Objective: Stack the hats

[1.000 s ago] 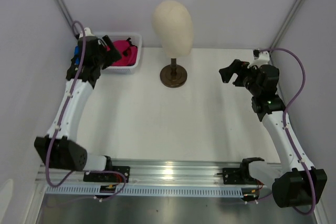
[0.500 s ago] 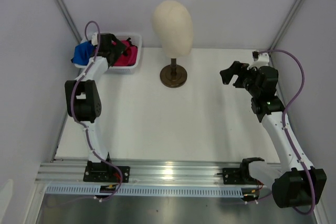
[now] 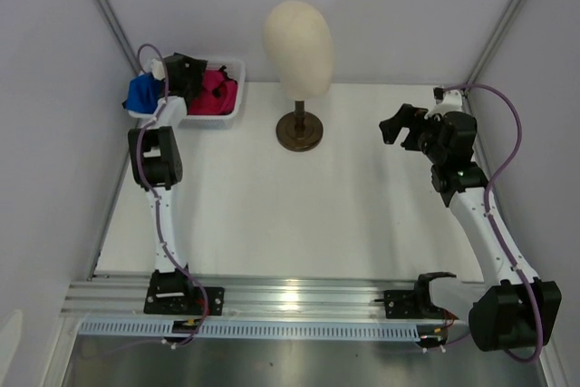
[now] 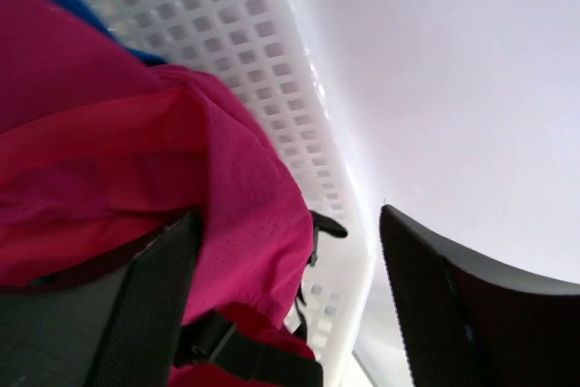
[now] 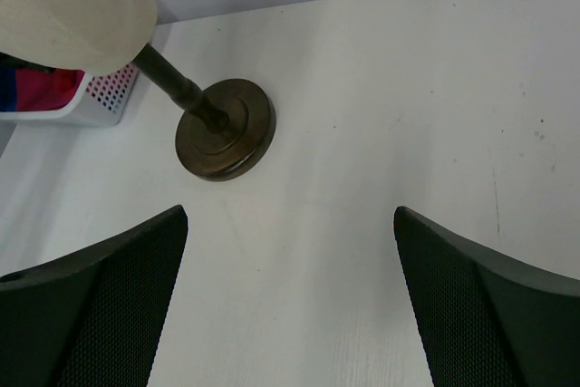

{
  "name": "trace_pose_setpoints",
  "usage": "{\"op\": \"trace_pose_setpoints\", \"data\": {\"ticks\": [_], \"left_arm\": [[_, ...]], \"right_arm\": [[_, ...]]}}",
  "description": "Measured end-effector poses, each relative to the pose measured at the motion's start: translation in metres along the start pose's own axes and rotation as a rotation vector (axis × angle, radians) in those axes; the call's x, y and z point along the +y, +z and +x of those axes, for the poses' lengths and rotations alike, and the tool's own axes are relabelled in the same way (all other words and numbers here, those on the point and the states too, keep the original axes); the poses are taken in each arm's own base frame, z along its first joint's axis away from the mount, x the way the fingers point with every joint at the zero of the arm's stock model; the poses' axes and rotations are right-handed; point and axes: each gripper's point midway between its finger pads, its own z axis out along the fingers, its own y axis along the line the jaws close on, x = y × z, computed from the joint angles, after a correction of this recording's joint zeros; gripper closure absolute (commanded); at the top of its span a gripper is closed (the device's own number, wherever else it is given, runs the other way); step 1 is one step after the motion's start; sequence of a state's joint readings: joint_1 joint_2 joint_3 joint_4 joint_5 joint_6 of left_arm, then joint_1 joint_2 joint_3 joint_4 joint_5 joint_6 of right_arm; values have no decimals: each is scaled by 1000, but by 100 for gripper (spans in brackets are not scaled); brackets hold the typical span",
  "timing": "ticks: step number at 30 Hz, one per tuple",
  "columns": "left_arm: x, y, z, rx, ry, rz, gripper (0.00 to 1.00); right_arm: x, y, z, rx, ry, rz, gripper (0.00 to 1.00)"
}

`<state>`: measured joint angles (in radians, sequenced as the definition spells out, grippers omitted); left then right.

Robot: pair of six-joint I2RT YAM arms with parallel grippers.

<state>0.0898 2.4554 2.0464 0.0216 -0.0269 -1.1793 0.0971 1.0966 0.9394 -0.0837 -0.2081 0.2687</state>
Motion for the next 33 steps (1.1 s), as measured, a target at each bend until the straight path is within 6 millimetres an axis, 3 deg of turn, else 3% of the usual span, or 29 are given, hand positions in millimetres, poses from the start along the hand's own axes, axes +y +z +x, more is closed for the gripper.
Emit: {"op": "trace_pose_setpoints", "data": {"ticks": [3,8,14,16,18,24,26,29,33], "left_arm": [[-7,8,4,10,-15,28,25],[-12,12,9,25,-22,47,24],[-10,18,13,38,-36,55,62],[-6,21,17,51,-50,53,85],[-1,24,20,59,-53,49,99],[-5,22,21,77,-45,77,99],[-8,14,23,95,-28,96,99],[-18,-17,26,146,-3,133,99],[-89,-83,16,197,33,334,99]], "right_arm": [[-3,4,3,13,7,10,1],[-6,11,9,37,19,22,0],[-5,14,-3,26,9,24,1],[-4,13,-9,9,1,24,0],[-3,10,-13,-4,-4,25,0],[6,-5,-31,-62,-14,11,1],[15,-8,-42,-77,-8,-22,1],[38,-17,-66,-128,6,-104,0],[69,-34,-90,-206,31,-227,1]]}}
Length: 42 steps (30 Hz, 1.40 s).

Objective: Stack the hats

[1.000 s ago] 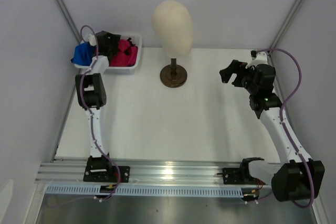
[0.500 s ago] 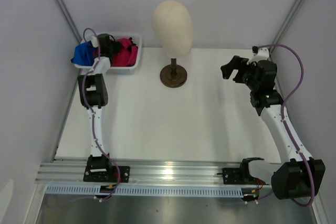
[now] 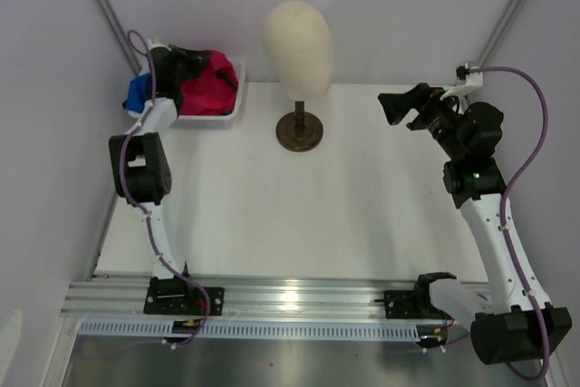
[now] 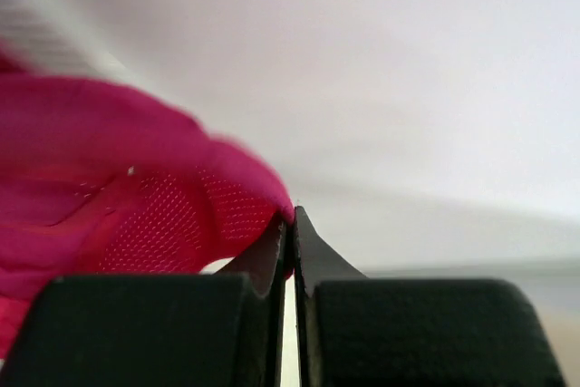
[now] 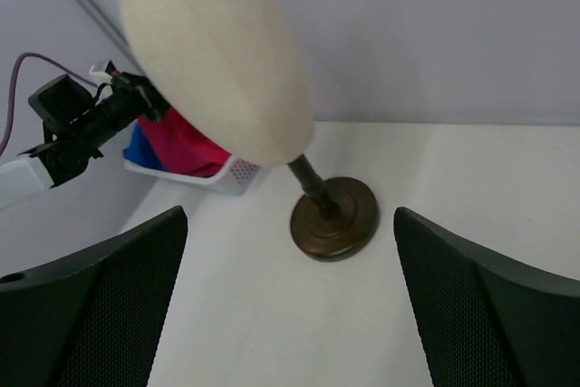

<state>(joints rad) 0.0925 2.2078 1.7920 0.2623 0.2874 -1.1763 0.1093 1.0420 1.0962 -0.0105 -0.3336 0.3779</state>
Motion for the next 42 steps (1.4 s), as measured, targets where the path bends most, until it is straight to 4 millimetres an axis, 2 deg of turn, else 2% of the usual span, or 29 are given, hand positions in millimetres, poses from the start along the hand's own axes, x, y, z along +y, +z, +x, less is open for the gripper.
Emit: {"op": "trace_pose_setpoints", "data": {"ticks": [2,5,6,9,12,19,23,25,29,35,38,42], "left_arm": [[-54,-26,-1,24,33,119,99],[-140,-80,1,57,106,323,99],[-164,-100,4,75,129,381,99],[-217,-156,18,135,186,521,99],[-244,-198,32,204,243,570,99],[-257,-273,58,333,400,479,98],[-256,-315,86,494,459,524,99],[-252,-328,102,583,469,551,99],[-227,-344,143,768,484,541,99],[-199,-355,198,907,632,430,99],[-188,-361,212,943,726,401,99],[-182,-363,215,965,785,393,99]], "right_arm": [[15,-2,-7,-20,13,-57,1],[31,-1,-3,-2,33,-124,0],[34,0,0,7,38,-138,1],[48,3,11,47,49,-189,1],[60,3,20,75,56,-229,0],[79,2,26,96,58,-296,1],[103,3,37,130,44,-390,0],[116,2,48,157,28,-431,1],[134,-2,68,191,-25,-478,0],[113,4,83,210,-91,-387,0],[112,3,83,209,-120,-392,1],[128,-7,91,242,-124,-496,0]]}}
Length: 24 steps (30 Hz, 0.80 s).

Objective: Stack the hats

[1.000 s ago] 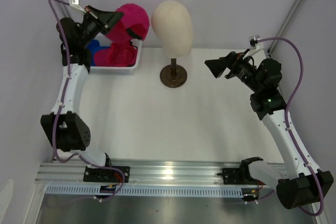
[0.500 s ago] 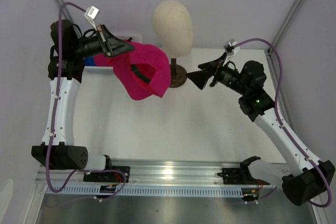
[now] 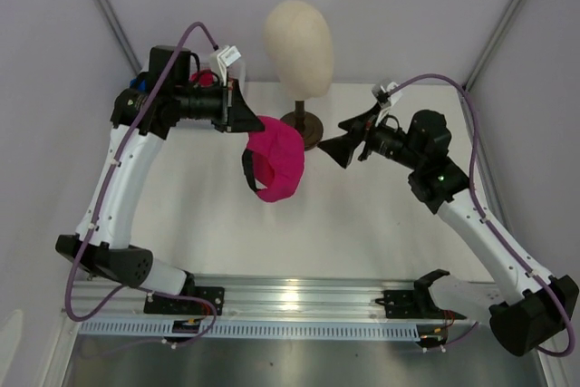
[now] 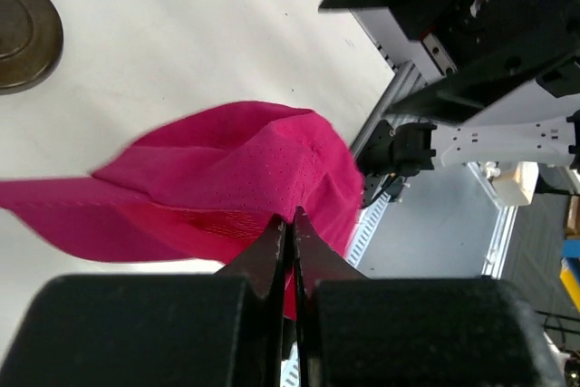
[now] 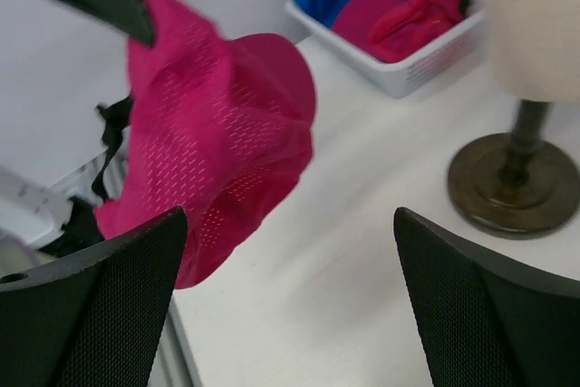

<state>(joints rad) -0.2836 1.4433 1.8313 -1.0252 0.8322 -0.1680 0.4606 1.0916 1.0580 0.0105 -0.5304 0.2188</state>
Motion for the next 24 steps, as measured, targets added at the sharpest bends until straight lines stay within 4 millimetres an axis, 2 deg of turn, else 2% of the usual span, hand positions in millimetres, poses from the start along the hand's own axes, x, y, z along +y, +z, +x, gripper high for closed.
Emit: {"op": "trace_pose_setpoints", "data": {"ticks": [4,7,11,14,15,17,18,19,20,21,24], "left_arm": [[-1,4,-3,20,29,16,99],[-8,11,-2,38,47,39,99],[-17,18,4,67,58,67,99],[-23,22,7,78,63,82,99],[-24,22,7,79,66,85,99],[-26,23,7,79,71,94,99],[-27,24,7,80,72,97,97],[-28,24,8,82,72,100,95],[-28,25,8,82,74,103,91],[-29,25,8,83,76,105,60],[-25,28,7,75,72,81,9]], "right_arm": [[36,8,23,64,-8,-128,0],[55,15,41,117,-12,-188,0],[60,26,59,167,16,-228,0],[63,31,59,158,26,-244,9],[64,32,57,148,28,-250,27],[67,34,51,121,29,-266,57],[69,34,48,107,29,-274,94],[71,36,45,94,29,-279,100],[71,37,43,85,40,-277,100],[71,37,42,82,49,-273,100],[64,41,40,73,87,-209,100]]}}
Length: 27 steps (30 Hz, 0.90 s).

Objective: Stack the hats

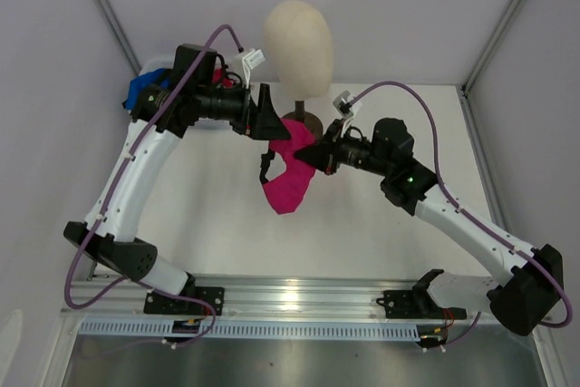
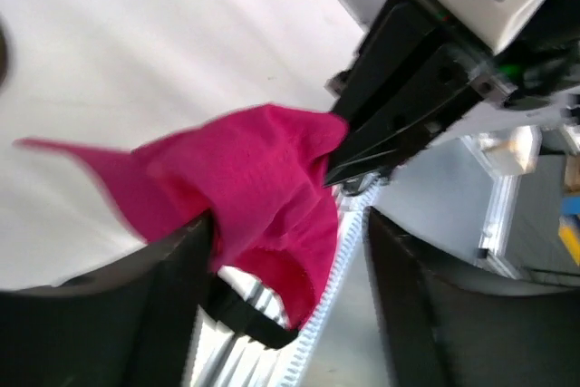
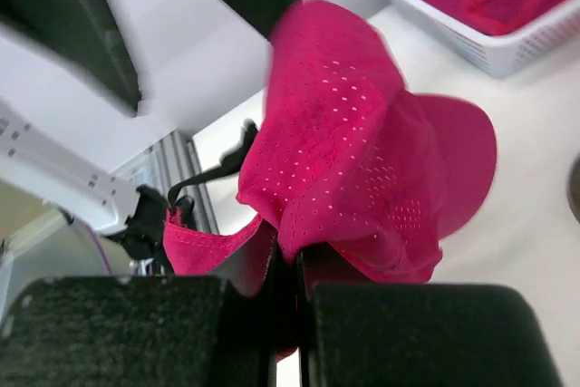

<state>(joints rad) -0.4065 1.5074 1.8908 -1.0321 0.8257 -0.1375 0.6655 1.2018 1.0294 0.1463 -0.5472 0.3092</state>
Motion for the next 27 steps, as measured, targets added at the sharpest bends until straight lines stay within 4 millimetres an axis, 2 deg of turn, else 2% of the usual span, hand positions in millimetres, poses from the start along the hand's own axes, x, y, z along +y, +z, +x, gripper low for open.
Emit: {"op": "trace_pose_setpoints", "data": {"ticks": [3,4,8,11,13,15,17,20,25,27], "left_arm": [[16,1,-1,-19,-61,-117,1],[23,-1,0,-33,-84,-169,1],[44,-19,22,-97,-173,-368,0],[35,-39,36,-173,-191,-431,0],[20,-49,39,-222,-167,-423,0],[2,-50,37,-257,-115,-382,1],[-11,-42,39,-256,-61,-344,0],[-18,-24,42,-220,-3,-328,0],[0,23,54,-112,125,-430,1],[6,38,60,-72,188,-481,5]], "right_arm": [[-10,-1,-2,-2,60,83,100],[-13,-1,-4,-8,83,110,100],[-20,-10,-13,-50,180,205,100],[-26,-19,-19,-73,269,293,100],[-28,-21,-24,-80,316,333,100],[-29,-22,-29,-94,363,357,100],[-29,-22,-29,-103,407,365,100],[-30,-20,-25,-100,457,386,100],[-34,-17,-20,-84,504,430,100],[-34,-18,-22,-86,513,437,100]]}}
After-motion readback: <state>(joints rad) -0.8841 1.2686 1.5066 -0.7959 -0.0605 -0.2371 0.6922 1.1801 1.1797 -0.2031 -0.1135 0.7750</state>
